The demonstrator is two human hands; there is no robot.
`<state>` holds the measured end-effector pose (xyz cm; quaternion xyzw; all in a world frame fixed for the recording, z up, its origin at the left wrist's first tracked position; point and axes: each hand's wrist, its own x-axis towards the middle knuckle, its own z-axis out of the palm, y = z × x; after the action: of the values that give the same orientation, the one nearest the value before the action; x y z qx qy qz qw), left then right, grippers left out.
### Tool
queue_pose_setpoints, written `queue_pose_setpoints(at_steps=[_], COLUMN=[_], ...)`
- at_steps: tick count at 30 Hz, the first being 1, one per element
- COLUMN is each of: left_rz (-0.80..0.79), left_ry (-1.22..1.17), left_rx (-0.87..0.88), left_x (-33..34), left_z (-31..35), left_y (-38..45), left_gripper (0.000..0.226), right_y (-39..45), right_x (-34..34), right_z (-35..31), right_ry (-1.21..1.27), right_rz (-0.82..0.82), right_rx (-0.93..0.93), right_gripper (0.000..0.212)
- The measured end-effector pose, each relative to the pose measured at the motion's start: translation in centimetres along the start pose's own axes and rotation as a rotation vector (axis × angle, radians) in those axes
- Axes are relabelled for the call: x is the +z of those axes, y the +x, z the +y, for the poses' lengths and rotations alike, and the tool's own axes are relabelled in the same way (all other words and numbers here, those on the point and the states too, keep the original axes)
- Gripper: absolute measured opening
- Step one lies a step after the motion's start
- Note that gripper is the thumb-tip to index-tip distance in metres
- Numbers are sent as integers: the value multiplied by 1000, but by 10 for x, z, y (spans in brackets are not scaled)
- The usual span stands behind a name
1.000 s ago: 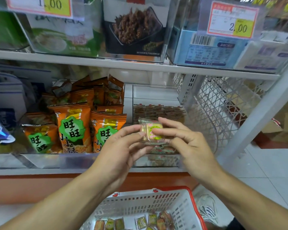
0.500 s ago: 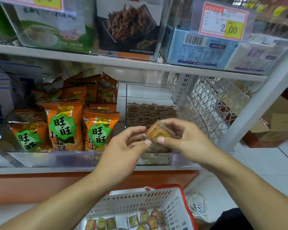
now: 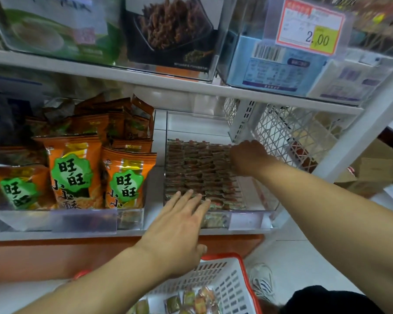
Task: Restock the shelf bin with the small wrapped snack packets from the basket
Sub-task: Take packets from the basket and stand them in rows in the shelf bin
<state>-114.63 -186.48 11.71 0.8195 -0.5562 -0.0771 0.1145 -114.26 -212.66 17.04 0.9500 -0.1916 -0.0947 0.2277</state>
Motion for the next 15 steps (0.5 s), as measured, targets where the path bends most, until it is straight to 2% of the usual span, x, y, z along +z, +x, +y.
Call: queue_pose_setpoints(at_steps=[4,10,15], left_rz=[-20,-6,42], left_ry=[-10,-13,9], left_rx=[9,17,27], left_x=[-1,1,-11], left_z=[-1,-2,0], left_y=[-1,-2,-8], left_gripper=[96,95,93], right_y=[8,14,-1], right_x=[20,28,5], right_z=[1,-4,-14], right_ry=[-101,-95,-31], right_rz=[53,20,-29], right_rx=[-37,18,20], right_gripper=[23,49,30])
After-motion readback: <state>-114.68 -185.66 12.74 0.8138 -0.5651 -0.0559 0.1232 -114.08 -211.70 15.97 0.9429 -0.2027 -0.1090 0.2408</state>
